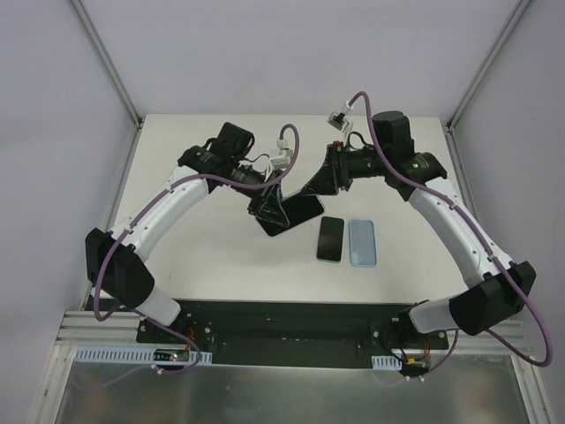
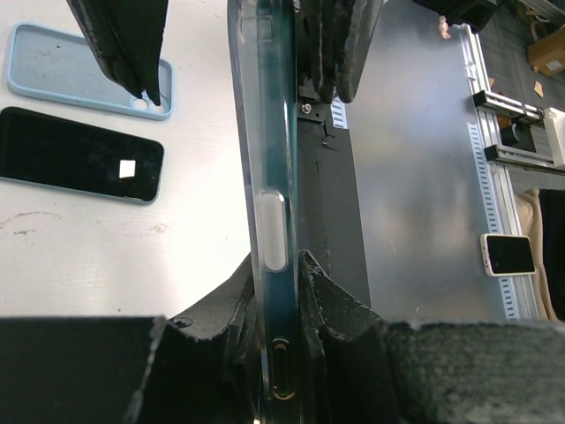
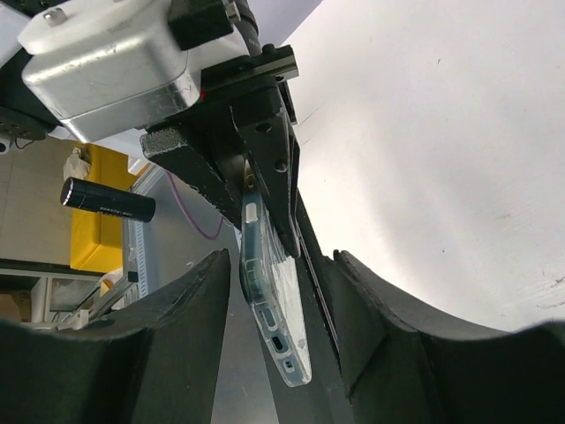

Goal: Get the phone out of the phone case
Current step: Remove the phone case from the phone.

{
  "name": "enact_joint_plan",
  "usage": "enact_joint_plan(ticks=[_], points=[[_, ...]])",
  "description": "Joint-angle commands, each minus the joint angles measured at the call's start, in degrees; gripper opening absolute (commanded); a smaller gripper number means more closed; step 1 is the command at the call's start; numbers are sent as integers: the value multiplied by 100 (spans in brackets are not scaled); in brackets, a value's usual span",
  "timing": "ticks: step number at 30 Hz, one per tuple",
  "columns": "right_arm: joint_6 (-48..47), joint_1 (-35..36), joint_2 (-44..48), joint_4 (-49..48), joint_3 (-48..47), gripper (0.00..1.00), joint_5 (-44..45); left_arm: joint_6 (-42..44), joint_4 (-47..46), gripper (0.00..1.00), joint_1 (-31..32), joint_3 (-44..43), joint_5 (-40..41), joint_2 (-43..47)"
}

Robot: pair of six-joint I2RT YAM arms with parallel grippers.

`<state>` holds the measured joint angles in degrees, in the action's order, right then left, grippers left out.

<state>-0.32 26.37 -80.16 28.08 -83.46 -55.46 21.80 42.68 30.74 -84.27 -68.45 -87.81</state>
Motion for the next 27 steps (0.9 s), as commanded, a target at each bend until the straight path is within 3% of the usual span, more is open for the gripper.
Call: enact_joint_plan(ticks=[1, 11, 19, 27], points=[[330, -53, 132, -408, 58, 53, -298, 17, -75, 0, -7, -72, -257, 291], [998, -79, -43, -1014, 251, 29, -685, 61, -75, 0, -7, -151, -38, 300], [1508, -159, -281, -1392, 269, 1, -896, 131, -75, 0, 19, -283, 165, 291], [2219, -316, -526, -1928, 374, 0, -958, 315, 30, 0, 125, -441, 551, 229]])
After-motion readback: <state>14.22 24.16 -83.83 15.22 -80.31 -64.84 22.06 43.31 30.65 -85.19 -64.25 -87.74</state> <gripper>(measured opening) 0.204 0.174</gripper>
